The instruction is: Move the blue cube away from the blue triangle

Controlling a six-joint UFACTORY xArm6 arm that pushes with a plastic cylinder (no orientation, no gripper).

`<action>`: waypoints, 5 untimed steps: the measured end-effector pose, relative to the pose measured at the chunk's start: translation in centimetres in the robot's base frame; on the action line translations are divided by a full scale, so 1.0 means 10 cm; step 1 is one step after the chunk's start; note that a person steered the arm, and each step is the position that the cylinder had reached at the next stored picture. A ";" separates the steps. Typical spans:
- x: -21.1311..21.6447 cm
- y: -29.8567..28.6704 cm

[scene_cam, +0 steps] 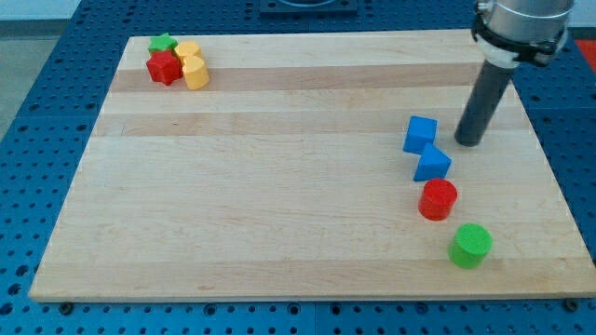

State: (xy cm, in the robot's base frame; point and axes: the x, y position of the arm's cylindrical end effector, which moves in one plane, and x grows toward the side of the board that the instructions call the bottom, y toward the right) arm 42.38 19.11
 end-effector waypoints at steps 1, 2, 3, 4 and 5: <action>-0.02 -0.53; -0.02 -0.99; -0.10 -1.27; -0.18 -1.69; -0.18 -2.25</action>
